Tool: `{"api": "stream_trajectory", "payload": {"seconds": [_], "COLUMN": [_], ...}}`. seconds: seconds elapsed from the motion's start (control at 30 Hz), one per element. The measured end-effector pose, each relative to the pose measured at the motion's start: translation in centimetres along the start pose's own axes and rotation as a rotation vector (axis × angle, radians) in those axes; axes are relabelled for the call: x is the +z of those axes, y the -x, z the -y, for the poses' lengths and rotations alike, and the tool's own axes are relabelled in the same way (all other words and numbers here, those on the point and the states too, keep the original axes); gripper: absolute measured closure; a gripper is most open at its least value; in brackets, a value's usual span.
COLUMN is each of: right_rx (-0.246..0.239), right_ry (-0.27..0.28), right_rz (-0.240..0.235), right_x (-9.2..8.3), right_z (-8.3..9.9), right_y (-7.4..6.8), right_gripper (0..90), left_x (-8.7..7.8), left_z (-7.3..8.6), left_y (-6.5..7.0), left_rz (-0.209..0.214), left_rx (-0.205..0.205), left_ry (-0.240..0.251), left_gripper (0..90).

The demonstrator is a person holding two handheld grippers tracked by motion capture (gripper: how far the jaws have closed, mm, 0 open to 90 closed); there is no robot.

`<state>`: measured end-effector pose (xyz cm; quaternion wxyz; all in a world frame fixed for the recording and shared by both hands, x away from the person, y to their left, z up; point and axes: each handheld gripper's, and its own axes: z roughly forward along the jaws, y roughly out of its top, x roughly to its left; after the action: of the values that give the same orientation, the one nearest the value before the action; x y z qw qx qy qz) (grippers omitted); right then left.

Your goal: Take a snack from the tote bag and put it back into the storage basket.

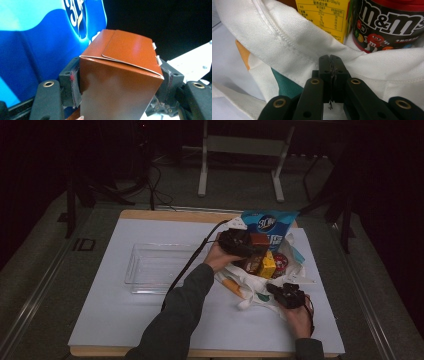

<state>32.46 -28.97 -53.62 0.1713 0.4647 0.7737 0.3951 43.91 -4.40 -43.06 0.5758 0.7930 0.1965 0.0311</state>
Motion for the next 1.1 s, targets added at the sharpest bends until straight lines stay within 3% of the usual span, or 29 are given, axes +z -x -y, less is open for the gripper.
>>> {"api": "stream_trajectory", "payload": {"seconds": [0.43, 0.77, 1.1], "right_rx": [0.001, 0.006, 0.002], "right_ry": [0.000, 0.002, 0.003], "right_rz": [-0.001, -0.008, -0.006], "right_x": [0.0, 0.0, 0.0], "right_z": [0.0, 0.0, 0.0], "right_y": [0.0, 0.1, 0.0], "right_gripper": [88.6, 88.5, 88.2], "left_x": [0.3, 0.0, -1.2], "left_z": [-0.1, -0.4, -1.0], "left_y": [0.4, 1.3, 1.6], "left_rz": [-0.019, -0.035, -0.050], "left_rx": [0.007, 0.078, 0.091], "left_ry": [-0.002, -0.032, -0.004], "left_gripper": [34.2, 41.7, 42.3]}}
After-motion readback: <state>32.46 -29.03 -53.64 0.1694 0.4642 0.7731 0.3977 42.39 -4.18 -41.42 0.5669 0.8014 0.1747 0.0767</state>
